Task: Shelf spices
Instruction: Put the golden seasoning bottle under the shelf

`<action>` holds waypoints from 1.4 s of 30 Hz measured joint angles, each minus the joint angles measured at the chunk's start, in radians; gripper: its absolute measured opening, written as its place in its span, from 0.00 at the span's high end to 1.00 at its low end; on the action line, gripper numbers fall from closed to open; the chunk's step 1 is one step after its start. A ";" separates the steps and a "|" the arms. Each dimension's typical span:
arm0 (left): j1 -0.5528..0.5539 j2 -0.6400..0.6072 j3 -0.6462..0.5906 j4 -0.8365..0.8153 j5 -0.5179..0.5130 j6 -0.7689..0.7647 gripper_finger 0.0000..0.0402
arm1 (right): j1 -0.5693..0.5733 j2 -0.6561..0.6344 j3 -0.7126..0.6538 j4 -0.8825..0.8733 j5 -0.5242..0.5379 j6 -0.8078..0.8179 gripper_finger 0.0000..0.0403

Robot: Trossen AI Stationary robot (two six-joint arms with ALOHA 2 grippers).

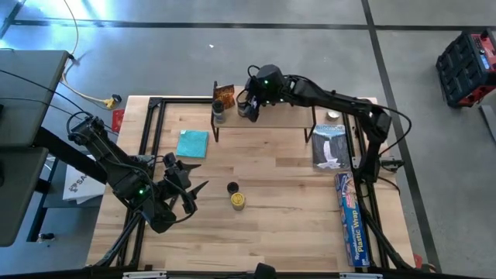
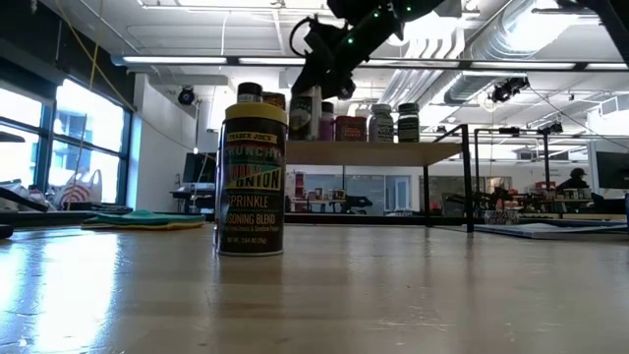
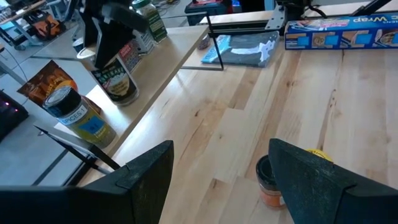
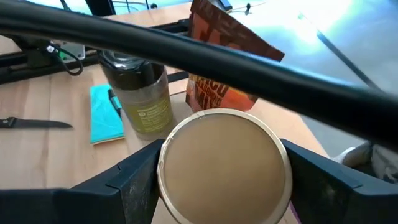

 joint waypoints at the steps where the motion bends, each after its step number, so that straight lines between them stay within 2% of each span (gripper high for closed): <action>1: 0.000 0.000 0.000 0.000 0.000 0.000 0.35 | 0.000 0.002 0.000 0.006 0.009 -0.002 0.29; 6: 0.000 0.000 0.000 0.000 0.001 0.000 0.35 | 0.000 0.003 0.000 0.012 0.070 -0.019 0.29; 27: 0.000 0.000 0.000 0.000 0.003 0.000 0.35 | -0.001 0.003 0.000 0.041 0.069 -0.065 0.29; 33: 0.000 0.000 0.000 0.000 0.003 0.000 0.35 | -0.001 0.002 0.000 0.038 0.143 -0.039 0.29; 38: 0.000 0.000 0.000 0.001 0.002 0.000 0.35 | 0.023 -0.033 0.000 0.032 0.102 -0.046 0.33; 42: 0.000 0.000 0.000 0.001 0.003 0.000 0.35 | 0.086 -0.099 0.000 -0.012 0.095 -0.057 0.33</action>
